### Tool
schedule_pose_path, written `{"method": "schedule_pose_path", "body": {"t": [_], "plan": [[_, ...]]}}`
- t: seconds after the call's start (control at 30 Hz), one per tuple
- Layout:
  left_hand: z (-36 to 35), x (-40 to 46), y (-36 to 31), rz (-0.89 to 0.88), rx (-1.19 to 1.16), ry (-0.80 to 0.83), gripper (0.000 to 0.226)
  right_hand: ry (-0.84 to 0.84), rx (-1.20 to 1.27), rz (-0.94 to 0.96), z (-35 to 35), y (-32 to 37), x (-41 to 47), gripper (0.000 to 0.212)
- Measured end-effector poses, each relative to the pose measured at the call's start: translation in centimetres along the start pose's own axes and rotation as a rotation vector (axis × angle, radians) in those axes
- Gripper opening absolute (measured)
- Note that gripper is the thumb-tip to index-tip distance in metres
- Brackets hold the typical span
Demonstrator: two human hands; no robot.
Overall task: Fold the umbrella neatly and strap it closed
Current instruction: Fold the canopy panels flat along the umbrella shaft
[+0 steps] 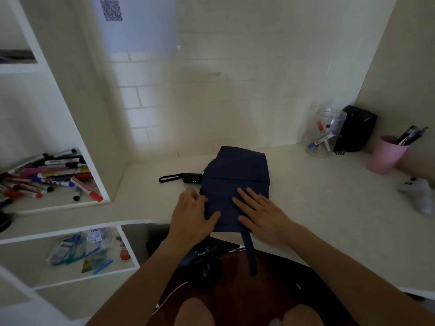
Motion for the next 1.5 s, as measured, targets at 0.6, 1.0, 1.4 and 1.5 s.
{"method": "schedule_pose_path", "body": {"t": [0.6, 1.0, 1.4, 1.5], "plan": [[-5.9, -0.2, 0.7, -0.347, 0.210, 0.356, 0.063, -0.379, 1.010, -0.586, 9.1, -13.2, 3.8, 0.052], [-5.8, -0.1, 0.7, -0.351, 0.192, 0.337, 0.065, -0.452, 1.417, -0.401, 13.0, -11.9, 6.5, 0.043], [-4.2, -0.2, 0.4, -0.236, -0.039, 0.368, 0.066, -0.532, 0.705, -0.237, 5.5, -2.4, -6.4, 0.018], [-3.7, 0.1, 0.1, -0.218, -0.169, 0.400, 0.076, -0.518, 0.639, -0.223, 3.0, -2.4, -6.9, 0.018]]}}
Point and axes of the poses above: each hand's wrist, its own x-axis towards the middle knuckle, its own z-axis out of the back of the hand, y = z × x, the point moved 8 cm from there along x, towards the middle knuckle, and after that the axes turned 5 degrees about y, right-handed, at the moved point
